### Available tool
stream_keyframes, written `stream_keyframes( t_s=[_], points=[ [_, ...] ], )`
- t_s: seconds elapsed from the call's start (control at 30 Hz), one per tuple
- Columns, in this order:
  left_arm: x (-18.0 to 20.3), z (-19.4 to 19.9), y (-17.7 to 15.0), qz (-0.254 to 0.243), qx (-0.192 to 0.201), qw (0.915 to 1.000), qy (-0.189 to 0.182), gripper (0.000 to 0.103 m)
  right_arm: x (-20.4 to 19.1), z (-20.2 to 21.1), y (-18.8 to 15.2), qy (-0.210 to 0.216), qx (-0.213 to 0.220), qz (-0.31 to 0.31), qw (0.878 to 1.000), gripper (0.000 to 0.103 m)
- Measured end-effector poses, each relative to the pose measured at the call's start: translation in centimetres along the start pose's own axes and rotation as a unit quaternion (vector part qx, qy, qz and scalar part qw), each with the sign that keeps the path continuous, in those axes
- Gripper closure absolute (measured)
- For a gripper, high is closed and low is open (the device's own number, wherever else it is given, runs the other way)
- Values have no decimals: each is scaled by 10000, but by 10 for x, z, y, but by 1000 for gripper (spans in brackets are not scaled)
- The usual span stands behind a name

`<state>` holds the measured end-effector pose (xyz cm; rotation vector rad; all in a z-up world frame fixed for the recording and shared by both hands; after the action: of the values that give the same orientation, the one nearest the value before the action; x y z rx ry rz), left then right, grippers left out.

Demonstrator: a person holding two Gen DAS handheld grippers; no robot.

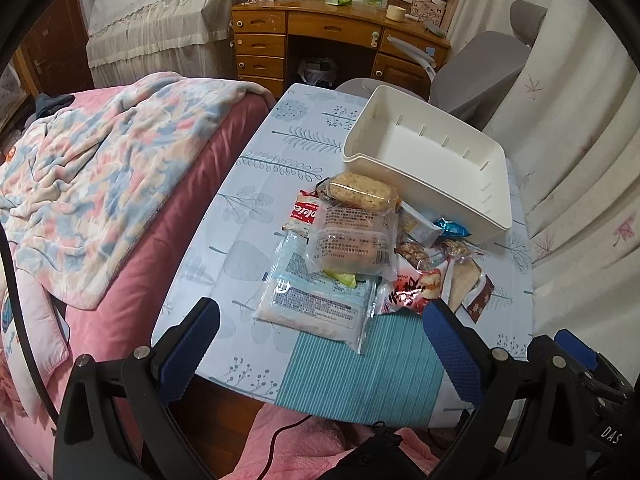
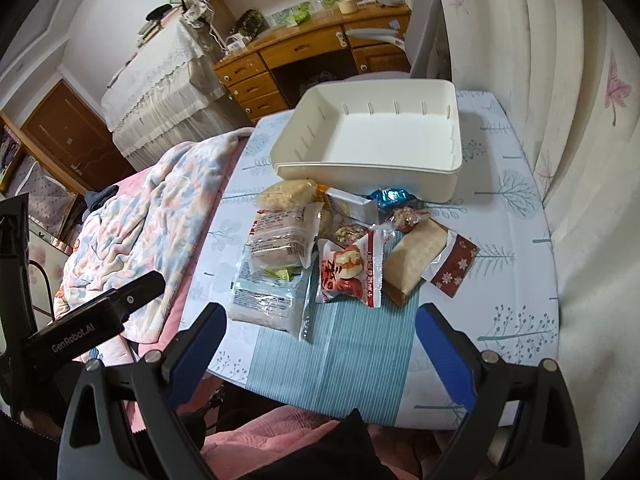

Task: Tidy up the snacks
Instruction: 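Grasp the cookie bag with left tool while right tool grasps red-white chip bag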

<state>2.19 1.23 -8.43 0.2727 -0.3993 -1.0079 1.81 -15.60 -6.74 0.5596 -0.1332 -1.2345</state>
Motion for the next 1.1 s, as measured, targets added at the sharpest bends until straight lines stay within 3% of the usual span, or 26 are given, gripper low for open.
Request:
stream_keyframes(
  t_s=[0.33, 0.5, 0.73, 0.97, 1.1],
  points=[
    [5, -61, 35, -179, -740, 9971, -22, 2, 16, -55, 14, -56, -696, -720, 9950, 7],
    [12, -101, 49, -322, -1282, 9912, -43, 2, 23, -93, 15, -193, -1311, -1130, 9847, 7],
    [28, -168, 59, -534, -2169, 9747, -131, 2, 31, -150, 3, -257, -2147, -1705, 9613, 7],
    [44, -222, 59, -561, -2923, 9546, -82, 2, 32, -189, -3, -339, -2442, -1942, 9495, 7],
    [52, -245, 58, -615, -3113, 9483, 68, 2, 32, -206, -7, -484, -2547, -1982, 9453, 7]
  ],
)
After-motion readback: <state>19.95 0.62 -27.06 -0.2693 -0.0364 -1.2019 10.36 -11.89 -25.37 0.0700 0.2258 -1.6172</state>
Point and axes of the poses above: each gripper's, at about its wrist camera, not at the fingertips, and z roughly against the way its jaws point, x to its right, y to its top, the point moved 3 cm from there along -z, roughly the way its jaws point, and after that the axes turned 13 degrees about z, right-handed, at the moved point
